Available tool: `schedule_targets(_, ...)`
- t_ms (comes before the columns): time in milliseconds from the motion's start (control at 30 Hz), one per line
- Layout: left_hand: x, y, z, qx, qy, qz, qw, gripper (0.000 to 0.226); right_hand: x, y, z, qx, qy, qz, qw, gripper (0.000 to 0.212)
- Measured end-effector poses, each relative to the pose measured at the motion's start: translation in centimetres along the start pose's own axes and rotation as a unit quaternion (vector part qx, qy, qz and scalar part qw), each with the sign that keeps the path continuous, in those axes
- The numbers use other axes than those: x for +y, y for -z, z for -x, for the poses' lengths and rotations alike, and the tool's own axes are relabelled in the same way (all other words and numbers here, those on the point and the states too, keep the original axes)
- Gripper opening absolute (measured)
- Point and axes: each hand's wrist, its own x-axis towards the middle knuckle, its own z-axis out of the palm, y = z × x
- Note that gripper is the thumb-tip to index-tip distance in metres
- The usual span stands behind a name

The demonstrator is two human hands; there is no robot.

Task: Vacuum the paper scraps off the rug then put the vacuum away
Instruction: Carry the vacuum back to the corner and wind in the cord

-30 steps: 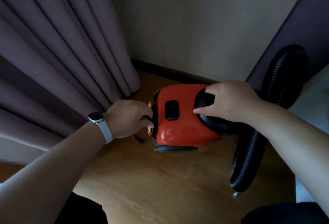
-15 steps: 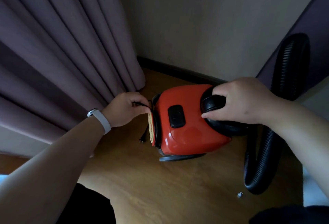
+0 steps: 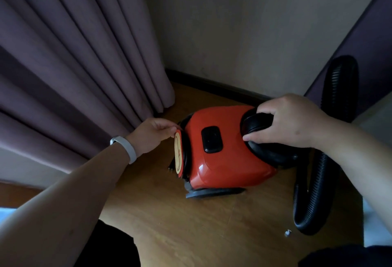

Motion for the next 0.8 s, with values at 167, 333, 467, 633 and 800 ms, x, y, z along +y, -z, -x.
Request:
schedule_targets(167,-0.9,-0.9,-0.1,0.022,0.043,-0.028,0.998,0.023,0.7,-0.3,0.1,0.01,-0.059,-0.077,0.995,0.044)
schedule_targets(333,-1.7,-1.6,0.0,0.026,0.075,-0.018,0.997,0.025,1.6,-0.3,-0.2,0.033,-0.086,-0.109,0.99,0.054)
schedule_targets(467,-1.4,-2.3,-0.1,0.038,0.077,-0.024,0.996,0.035,1.9,-0.7,-0.6,0.061,-0.113,-0.115,0.985,0.052)
schedule_targets(633,-0.5,-2.9,0.7,-0.025,0.092,-0.104,0.99,0.016,2.8,-1.2,-1.0,0.08,-0.174,-0.092,0.977,0.053)
schedule_targets(800,0.5,-2.6,1.8,-0.079,0.019,-0.336,0.938,0.015,3.1,-1.3,-1.4,0.104,-0.21,-0.061,0.97,0.054)
